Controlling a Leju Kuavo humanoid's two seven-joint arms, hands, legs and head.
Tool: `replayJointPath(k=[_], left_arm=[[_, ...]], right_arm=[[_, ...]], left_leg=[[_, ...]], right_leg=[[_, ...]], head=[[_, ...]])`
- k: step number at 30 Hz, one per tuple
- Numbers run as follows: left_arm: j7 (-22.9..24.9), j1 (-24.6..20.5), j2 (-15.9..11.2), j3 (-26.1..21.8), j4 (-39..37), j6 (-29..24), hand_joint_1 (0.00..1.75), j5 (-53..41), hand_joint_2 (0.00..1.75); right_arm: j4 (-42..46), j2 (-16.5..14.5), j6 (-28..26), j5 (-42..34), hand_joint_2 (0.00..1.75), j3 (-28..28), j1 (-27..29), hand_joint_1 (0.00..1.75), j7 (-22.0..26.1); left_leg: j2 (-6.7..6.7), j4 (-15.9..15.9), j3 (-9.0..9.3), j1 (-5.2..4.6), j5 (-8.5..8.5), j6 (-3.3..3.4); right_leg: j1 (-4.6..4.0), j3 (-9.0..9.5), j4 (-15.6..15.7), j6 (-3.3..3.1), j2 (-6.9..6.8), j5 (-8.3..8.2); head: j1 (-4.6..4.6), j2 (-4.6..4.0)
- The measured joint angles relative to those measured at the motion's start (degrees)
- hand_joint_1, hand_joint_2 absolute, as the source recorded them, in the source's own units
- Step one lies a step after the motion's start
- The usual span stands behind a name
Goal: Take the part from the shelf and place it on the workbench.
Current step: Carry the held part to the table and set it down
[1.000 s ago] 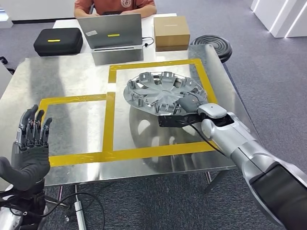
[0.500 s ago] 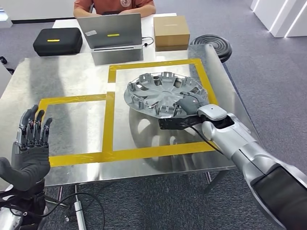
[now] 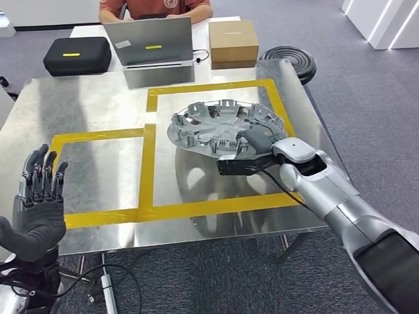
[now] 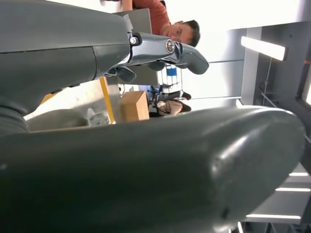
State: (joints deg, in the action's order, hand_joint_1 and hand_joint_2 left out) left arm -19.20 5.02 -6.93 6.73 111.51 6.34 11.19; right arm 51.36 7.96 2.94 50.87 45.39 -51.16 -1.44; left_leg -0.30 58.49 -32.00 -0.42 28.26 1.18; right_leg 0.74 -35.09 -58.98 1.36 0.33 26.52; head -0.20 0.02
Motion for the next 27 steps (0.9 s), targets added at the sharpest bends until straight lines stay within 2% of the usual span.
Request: replayJointPath(k=[3, 6, 13, 27], left_arm=[[0.1, 0.6, 0.1, -0.2, 0.6, -0.1, 0.00, -0.6, 0.00], [0.4, 1.1, 0.2, -0.2, 1.3, -0.1, 0.00, -1.0, 0.00], [0.6, 1.8, 0.5, -0.6, 2.1, 0.2, 0.00, -1.2, 0.00], [0.7, 2.1, 0.8, -0.8, 2.4, 0.5, 0.00, -1.3, 0.00]], right_arm=[[4.1, 0.9, -7.1, 6.7, 0.00, 0.1, 2.1, 0.00, -3.2], [8.9, 1.6, -9.6, 10.3, 0.00, -1.0, 4.7, 0.00, -4.5], [14.9, 2.1, -8.7, 12.7, 0.00, -3.7, 7.5, 0.00, -3.8], [16.6, 2.1, -8.1, 14.0, 0.00, -5.4, 9.2, 0.00, -3.0]], left_leg=[[0.00, 0.0, -0.01, 0.01, 0.02, -0.03], [0.00, 0.0, -0.04, 0.01, 0.05, -0.03], [0.01, 0.0, -0.07, 0.01, 0.07, -0.03], [0.01, 0.0, -0.08, 0.01, 0.07, -0.03]], right_leg=[[-0.01, -0.02, 0.0, -0.02, 0.00, 0.02], [-0.01, -0.04, 0.0, -0.02, 0.01, 0.04], [-0.01, -0.06, 0.0, -0.01, 0.01, 0.05], [0.00, -0.07, 0.0, -0.01, 0.00, 0.05]], head=[[0.01, 0.00], [0.00, -0.01], [0.00, 0.00], [0.01, 0.00]])
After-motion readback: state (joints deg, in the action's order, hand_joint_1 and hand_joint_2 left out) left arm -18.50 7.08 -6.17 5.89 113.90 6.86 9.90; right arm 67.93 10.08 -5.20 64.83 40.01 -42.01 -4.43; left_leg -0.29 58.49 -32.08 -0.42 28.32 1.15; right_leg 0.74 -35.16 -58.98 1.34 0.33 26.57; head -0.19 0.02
